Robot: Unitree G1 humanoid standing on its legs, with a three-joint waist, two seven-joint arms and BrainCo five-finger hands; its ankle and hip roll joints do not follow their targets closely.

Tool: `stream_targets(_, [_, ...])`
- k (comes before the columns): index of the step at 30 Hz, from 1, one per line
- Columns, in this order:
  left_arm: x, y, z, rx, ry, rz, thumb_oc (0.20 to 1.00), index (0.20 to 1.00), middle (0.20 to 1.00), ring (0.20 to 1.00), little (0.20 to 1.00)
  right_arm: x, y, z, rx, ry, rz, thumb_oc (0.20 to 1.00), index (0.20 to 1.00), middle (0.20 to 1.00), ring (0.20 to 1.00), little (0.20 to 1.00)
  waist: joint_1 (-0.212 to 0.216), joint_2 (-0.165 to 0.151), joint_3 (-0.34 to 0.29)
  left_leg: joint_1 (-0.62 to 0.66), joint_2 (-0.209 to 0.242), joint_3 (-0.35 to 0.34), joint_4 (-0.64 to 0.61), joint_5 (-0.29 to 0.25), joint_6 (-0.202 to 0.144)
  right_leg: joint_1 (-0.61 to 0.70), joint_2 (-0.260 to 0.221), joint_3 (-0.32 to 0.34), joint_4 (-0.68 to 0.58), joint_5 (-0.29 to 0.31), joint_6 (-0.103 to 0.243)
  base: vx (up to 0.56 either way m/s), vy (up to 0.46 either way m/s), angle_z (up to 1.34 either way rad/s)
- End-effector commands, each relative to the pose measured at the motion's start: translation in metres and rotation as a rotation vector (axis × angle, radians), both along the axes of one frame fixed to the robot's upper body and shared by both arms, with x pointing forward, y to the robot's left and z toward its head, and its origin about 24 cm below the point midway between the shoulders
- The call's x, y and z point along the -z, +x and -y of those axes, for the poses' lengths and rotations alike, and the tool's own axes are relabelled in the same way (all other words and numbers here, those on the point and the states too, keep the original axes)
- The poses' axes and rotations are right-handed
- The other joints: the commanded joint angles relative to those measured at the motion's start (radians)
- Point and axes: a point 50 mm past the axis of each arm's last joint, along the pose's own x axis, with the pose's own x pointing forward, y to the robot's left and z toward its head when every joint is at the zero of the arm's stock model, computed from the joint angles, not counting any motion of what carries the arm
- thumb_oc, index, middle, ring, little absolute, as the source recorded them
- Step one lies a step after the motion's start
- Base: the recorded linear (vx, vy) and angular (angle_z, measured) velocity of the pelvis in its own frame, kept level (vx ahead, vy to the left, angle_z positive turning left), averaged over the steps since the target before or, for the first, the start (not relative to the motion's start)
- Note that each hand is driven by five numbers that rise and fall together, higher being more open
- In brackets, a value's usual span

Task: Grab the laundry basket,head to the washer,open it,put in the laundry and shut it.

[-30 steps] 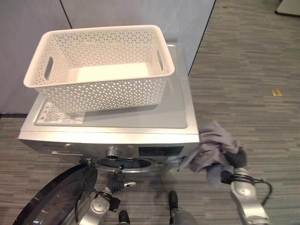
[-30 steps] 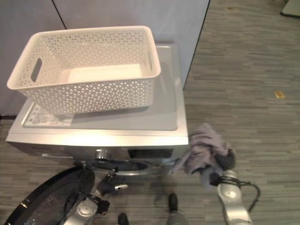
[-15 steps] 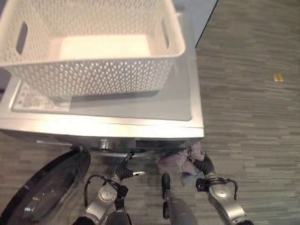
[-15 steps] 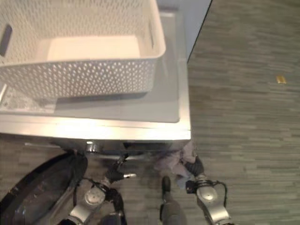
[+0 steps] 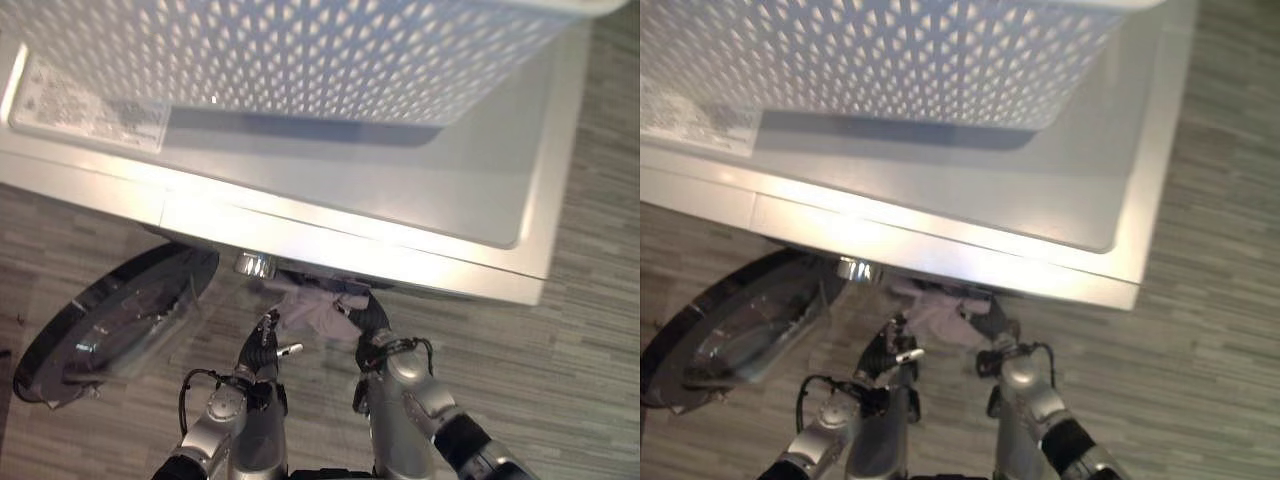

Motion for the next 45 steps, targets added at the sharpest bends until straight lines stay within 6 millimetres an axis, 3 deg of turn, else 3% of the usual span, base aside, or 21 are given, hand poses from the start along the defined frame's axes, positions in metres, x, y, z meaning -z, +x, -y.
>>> stream_targets(1, [-0.005,-0.003,0.003,-0.021,-0.03,0.049,1.0,1.0,1.0,1.0,1.0,-0.021,-0.001,-0.016,-0.002,0.139,0.096,0.2,0.2,0.2,0.2,0.2,0.016,-0.024,-0.047,-0.079,-0.035,-0.061,0.064,-0.017,0.057,0.028,-0.079,-0.056,0.016,-0.057,0.059,-0.02,0.015,0.03])
stream_targets(6, [-0.01,0.014,0.009,-0.029,-0.001,0.089,1.0,1.0,1.0,1.0,1.0,-0.037,0.009,-0.021,0.03,0.225,0.128,0.2,0.2,0.2,0.2,0.2,0.034,-0.033,-0.025,-0.109,-0.035,-0.073,0.073,-0.014,0.056,0.01,-0.084,-0.072,0.025,-0.054,0.059,-0.03,0.0,0.07])
stream_targets(10, [-0.015,0.037,0.026,-0.023,0.031,0.104,1.0,1.0,1.0,1.0,1.0,-0.048,0.012,-0.033,0.015,0.284,0.138,0.2,0.2,0.2,0.2,0.2,0.034,-0.053,-0.008,-0.138,-0.035,-0.088,0.087,-0.014,0.053,-0.005,-0.084,-0.084,0.034,-0.057,0.056,-0.04,-0.041,0.14])
stream_targets(14, [-0.044,0.072,0.049,-0.042,0.019,0.199,1.0,1.0,1.0,1.0,1.0,-0.065,0.015,-0.057,-0.025,0.41,0.133,0.2,0.2,0.2,0.2,0.2,0.027,-0.073,0.006,-0.175,-0.028,-0.095,0.102,-0.013,0.049,-0.031,-0.081,-0.093,0.04,-0.054,0.052,-0.03,-0.029,0.12])
stream_targets(18, [-0.058,0.085,0.057,-0.057,0.005,0.239,1.0,1.0,1.0,1.0,1.0,-0.075,0.017,-0.068,-0.046,0.468,0.139,0.2,0.2,0.2,0.2,0.2,0.018,-0.085,0.006,-0.196,-0.023,-0.094,0.106,-0.012,0.046,-0.053,-0.075,-0.09,0.041,-0.049,0.049,-0.02,-0.016,0.06])
stream_targets(19, [-0.069,0.094,0.061,-0.066,-0.002,0.271,1.0,1.0,1.0,1.0,1.0,-0.085,0.019,-0.071,-0.05,0.491,0.166,0.2,0.2,0.2,0.2,0.2,0.01,-0.094,0.006,-0.208,-0.019,-0.09,0.105,-0.01,0.045,-0.068,-0.071,-0.086,0.039,-0.044,0.049,0.0,0.0,0.0])
stream_targets(26, [-0.085,0.104,0.07,-0.068,-0.041,0.312,1.0,1.0,1.0,1.0,1.0,-0.092,0.023,-0.069,-0.043,0.543,0.177,0.2,0.2,0.2,0.2,0.2,-0.01,-0.116,0.006,-0.214,-0.011,-0.079,0.098,-0.007,0.043,-0.088,-0.063,-0.078,0.037,-0.036,0.05,0.0,-0.003,-0.03])
stream_targets(27, [-0.086,0.104,0.069,-0.062,-0.046,0.312,0.843,0.843,0.843,0.843,0.843,-0.092,0.022,-0.066,-0.038,0.546,0.182,0.2,0.2,0.2,0.2,0.2,-0.012,-0.121,0.006,-0.208,-0.009,-0.079,0.093,-0.008,0.042,-0.085,-0.06,-0.08,0.037,-0.037,0.051,0.02,-0.018,-0.04])
stream_targets(28, [-0.085,0.104,0.068,-0.06,-0.048,0.311,0.454,0.454,0.454,0.454,0.454,-0.092,0.022,-0.066,-0.04,0.548,0.181,0.2,0.2,0.2,0.2,0.2,-0.012,-0.123,0.006,-0.206,-0.008,-0.078,0.091,-0.008,0.042,-0.083,-0.06,-0.08,0.037,-0.039,0.051,0.02,-0.017,-0.03])
stream_targets(29, [-0.084,0.103,0.068,-0.059,-0.052,0.305,0.2,0.2,0.2,0.2,0.2,-0.091,0.022,-0.065,-0.038,0.552,0.178,0.2,0.2,0.2,0.2,0.2,-0.013,-0.125,0.006,-0.204,-0.008,-0.078,0.09,-0.008,0.042,-0.081,-0.059,-0.081,0.036,-0.04,0.05,0.0,0.0,0.0])
stream_targets(39, [-0.089,0.108,0.061,-0.157,-0.095,0.31,0.2,0.2,0.2,0.2,0.2,-0.092,0.023,-0.064,-0.034,0.554,0.176,0.2,0.2,0.2,0.2,0.2,-0.008,-0.135,0.006,-0.201,-0.011,-0.084,0.08,-0.006,0.04,-0.076,-0.053,-0.085,0.031,-0.045,0.049,0.0,0.0,0.0])
stream_targets(40, [-0.092,0.11,0.06,-0.18,-0.119,0.316,0.2,0.2,0.2,0.2,0.2,-0.093,0.025,-0.066,-0.041,0.55,0.175,0.768,0.768,0.768,0.768,0.768,-0.008,-0.142,0.006,-0.204,-0.01,-0.084,0.081,-0.006,0.039,-0.077,-0.051,-0.087,0.03,-0.045,0.049,0.0,0.0,0.0])
stream_targets(41, [-0.092,0.111,0.06,-0.18,-0.119,0.316,0.2,0.2,0.2,0.2,0.2,-0.093,0.025,-0.066,-0.041,0.55,0.175,1.0,1.0,1.0,1.0,1.0,-0.008,-0.142,0.006,-0.204,-0.01,-0.084,0.081,-0.006,0.039,-0.077,-0.051,-0.087,0.03,-0.045,0.049,0.0,0.0,0.0])
stream_targets(44, [-0.098,0.114,0.057,-0.21,-0.138,0.333,0.2,0.2,0.2,0.2,0.2,-0.086,0.023,-0.064,-0.053,0.49,0.174,1.0,1.0,1.0,1.0,1.0,-0.011,-0.165,0.006,-0.208,-0.007,-0.085,0.087,-0.009,0.037,-0.075,-0.048,-0.092,0.029,-0.046,0.049,0.0,-0.034,-0.01])
stream_targets(45, [-0.102,0.116,0.053,-0.238,-0.164,0.344,0.2,0.2,0.2,0.2,0.2,-0.075,0.021,-0.059,-0.035,0.445,0.155,1.0,1.0,1.0,1.0,1.0,-0.015,-0.177,0.006,-0.211,-0.006,-0.086,0.091,-0.012,0.036,-0.073,-0.047,-0.094,0.029,-0.045,0.05,0.0,0.0,0.0])
